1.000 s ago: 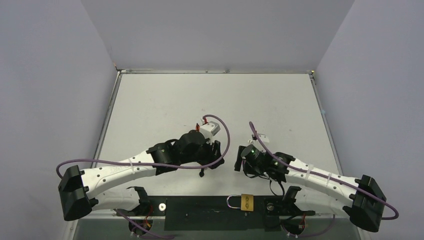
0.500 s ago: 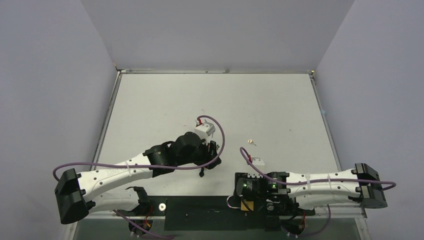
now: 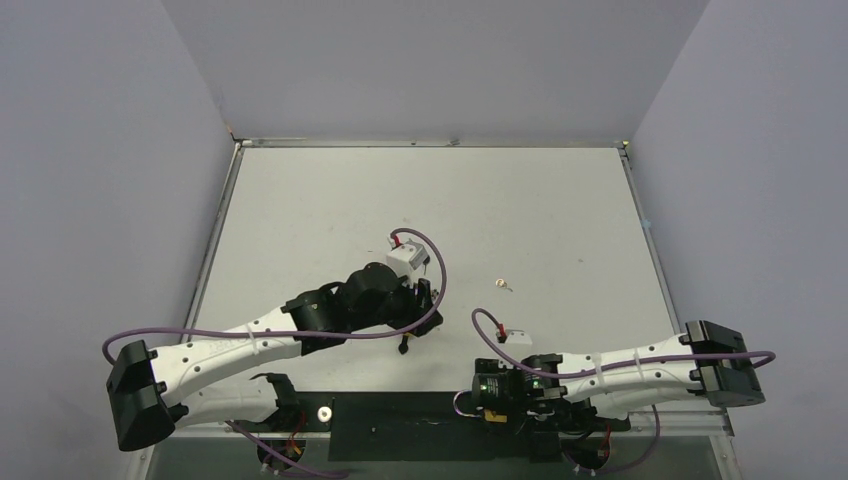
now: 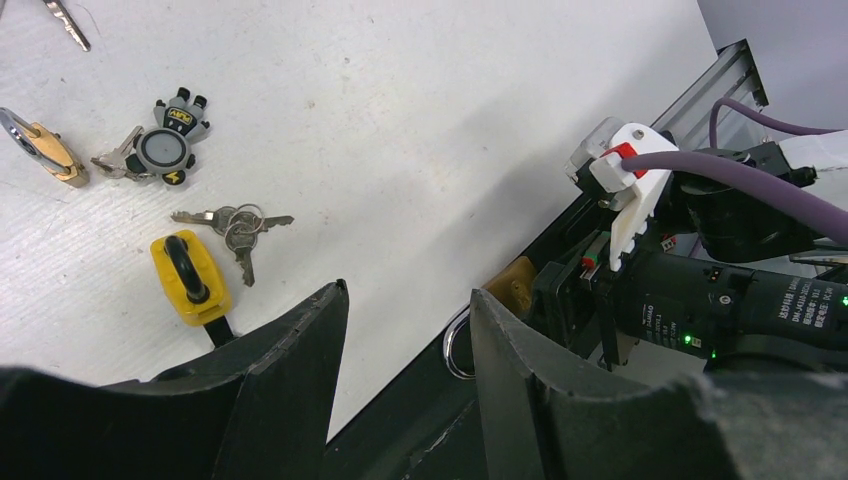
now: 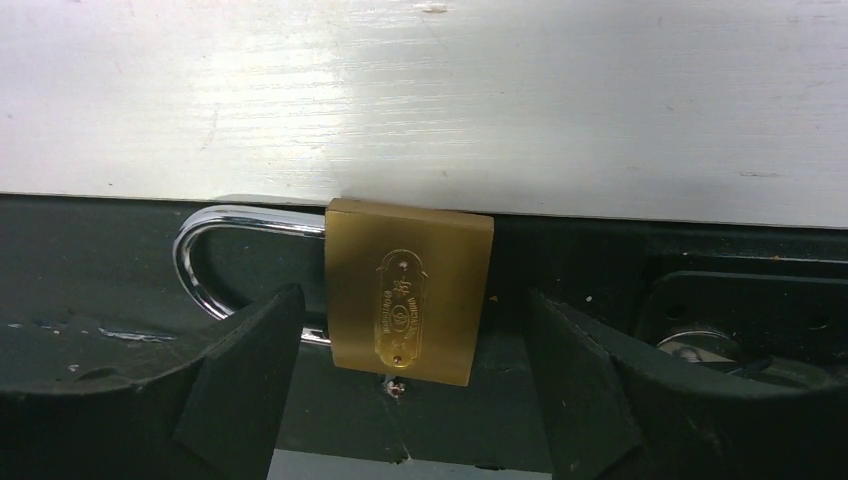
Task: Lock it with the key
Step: Pick up the lock from the center of the board.
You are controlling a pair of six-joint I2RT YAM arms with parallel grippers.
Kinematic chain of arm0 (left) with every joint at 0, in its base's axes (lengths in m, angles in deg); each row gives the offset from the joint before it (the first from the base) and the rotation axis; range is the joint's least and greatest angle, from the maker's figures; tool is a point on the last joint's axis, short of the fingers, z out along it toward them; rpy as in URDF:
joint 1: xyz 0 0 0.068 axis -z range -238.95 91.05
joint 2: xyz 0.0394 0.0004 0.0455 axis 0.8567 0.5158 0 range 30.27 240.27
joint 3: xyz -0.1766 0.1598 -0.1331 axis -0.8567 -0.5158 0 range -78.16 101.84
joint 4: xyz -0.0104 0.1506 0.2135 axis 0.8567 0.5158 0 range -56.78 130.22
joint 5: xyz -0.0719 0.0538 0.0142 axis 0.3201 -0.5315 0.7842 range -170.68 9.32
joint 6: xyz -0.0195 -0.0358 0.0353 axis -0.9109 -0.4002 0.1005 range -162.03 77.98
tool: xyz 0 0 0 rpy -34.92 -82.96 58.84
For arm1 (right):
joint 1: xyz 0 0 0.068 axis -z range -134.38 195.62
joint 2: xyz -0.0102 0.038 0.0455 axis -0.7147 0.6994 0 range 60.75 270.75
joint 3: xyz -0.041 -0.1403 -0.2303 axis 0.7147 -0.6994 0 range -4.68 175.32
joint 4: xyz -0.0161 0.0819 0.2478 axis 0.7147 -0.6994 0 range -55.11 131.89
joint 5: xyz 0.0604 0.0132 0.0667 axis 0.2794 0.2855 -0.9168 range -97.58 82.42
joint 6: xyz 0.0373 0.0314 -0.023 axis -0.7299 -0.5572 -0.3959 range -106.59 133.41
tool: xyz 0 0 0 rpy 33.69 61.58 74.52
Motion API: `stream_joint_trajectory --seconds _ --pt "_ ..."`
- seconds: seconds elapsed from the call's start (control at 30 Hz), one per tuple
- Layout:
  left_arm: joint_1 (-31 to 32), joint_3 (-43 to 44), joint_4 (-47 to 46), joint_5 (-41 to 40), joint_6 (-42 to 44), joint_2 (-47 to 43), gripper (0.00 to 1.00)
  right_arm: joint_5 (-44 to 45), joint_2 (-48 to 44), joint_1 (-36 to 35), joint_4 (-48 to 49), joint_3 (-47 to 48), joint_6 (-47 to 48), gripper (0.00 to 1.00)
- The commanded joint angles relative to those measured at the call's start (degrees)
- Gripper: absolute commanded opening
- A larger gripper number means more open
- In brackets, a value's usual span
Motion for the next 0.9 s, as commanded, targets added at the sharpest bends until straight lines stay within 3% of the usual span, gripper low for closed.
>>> stream_joint_trajectory --seconds 0.0,0.17,0.3,0.67,0.87 --pt "-0.43 0.90 -2.45 0.31 -0.73 -1.08 0.46 0.70 2.07 -0.40 1.38 0.89 0.57 0.75" --pt "-0.48 1.28 -2.22 0.36 -1.08 -1.58 0.46 -0.58 7.49 -0.38 2.43 1.89 3.44 0.75" --pt "-0.46 1.30 -1.74 -0.23 -1.39 -2.17 0.46 -0.16 8.63 0.78 3.97 2.01 5.25 0.69" --pt "-0.48 1.84 -1.32 -0.38 -1.71 -1.77 0.46 1.22 7.69 4.86 5.68 2.63 10.66 0.22" --pt "-0.68 1.17 -2.45 0.65 -2.14 -0.59 0.46 3.17 1.48 10.89 4.69 2.75 13.85 0.08"
